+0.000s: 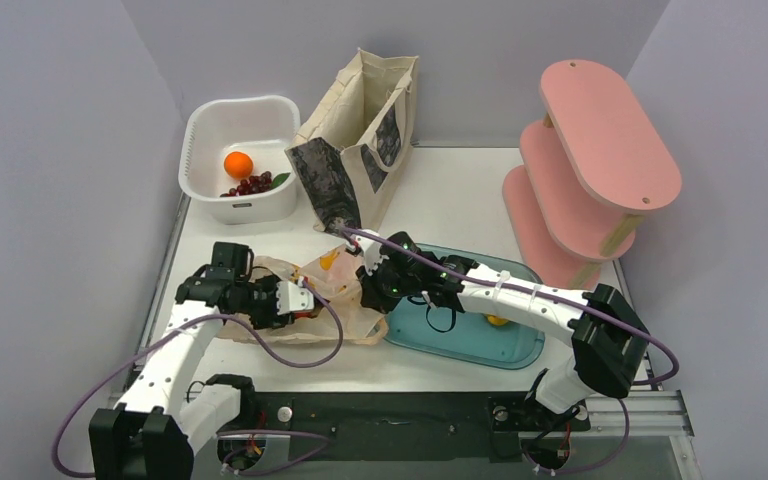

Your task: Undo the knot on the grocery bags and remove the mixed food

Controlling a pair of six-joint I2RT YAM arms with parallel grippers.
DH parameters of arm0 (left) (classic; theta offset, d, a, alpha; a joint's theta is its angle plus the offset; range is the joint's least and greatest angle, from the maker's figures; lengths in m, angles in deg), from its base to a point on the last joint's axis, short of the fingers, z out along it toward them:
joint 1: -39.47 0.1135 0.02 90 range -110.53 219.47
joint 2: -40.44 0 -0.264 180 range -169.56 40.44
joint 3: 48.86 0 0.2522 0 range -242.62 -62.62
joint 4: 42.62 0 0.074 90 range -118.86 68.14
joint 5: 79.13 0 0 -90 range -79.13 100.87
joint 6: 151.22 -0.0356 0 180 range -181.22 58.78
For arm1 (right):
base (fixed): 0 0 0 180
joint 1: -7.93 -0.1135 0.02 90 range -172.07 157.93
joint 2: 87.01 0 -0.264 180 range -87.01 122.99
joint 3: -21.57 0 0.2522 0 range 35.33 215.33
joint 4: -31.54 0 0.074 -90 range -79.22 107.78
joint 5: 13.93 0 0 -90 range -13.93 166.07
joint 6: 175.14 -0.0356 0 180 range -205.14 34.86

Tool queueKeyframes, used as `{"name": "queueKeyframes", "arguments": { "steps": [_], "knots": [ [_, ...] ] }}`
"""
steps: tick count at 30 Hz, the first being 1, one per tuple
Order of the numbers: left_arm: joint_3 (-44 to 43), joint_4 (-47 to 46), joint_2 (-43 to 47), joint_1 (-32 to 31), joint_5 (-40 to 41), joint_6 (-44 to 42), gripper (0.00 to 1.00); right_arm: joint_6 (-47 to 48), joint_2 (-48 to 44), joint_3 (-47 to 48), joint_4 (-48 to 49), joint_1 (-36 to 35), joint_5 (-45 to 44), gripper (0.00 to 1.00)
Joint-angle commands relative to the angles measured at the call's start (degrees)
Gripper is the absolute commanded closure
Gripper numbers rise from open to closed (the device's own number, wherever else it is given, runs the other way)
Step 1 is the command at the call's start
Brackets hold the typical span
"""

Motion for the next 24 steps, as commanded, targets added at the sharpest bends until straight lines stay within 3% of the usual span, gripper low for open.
{"name": "queueKeyframes", "arguments": {
  "steps": [1,4,11,13,14,16,19,24],
  "knots": [
    [1.0,-2.8,-3.7,-0.3,1.6,-7.7,0.45,1.7,-1.9,2.3,-0.1,0.0,-0.9,1.0],
    [3.6,-10.2,-6.6,-2.6,4.9,-6.3,0.43,1.6,-1.7,2.5,-0.1,0.2,-0.6,1.0],
    [7.5,-13.5,-12.1,-7.2,7.7,-8.8,0.42,0.7,-1.0,2.7,0.1,1.5,-0.7,1.0],
    [7.1,-13.0,-12.8,-7.2,8.0,-8.3,0.53,0.5,-0.7,3.1,0.0,2.2,-0.7,1.0],
    [6.7,-12.3,-12.4,-7.0,7.6,-6.5,0.68,0.4,-0.4,3.3,0.0,2.7,-0.7,1.0],
    [4.5,-9.6,-10.0,-5.1,4.5,-4.1,0.85,0.4,-0.1,3.8,-0.1,3.2,-0.7,1.0],
    [-1.0,-6.7,-4.3,-2.3,-3.8,2.8,0.95,0.6,0.3,4.8,-0.1,3.7,-0.8,1.0],
    [-10.1,7.1,3.7,0.4,-16.2,2.8,1.0,-0.1,1.7,6.4,0.4,3.6,-0.7,1.0]
  ]
}}
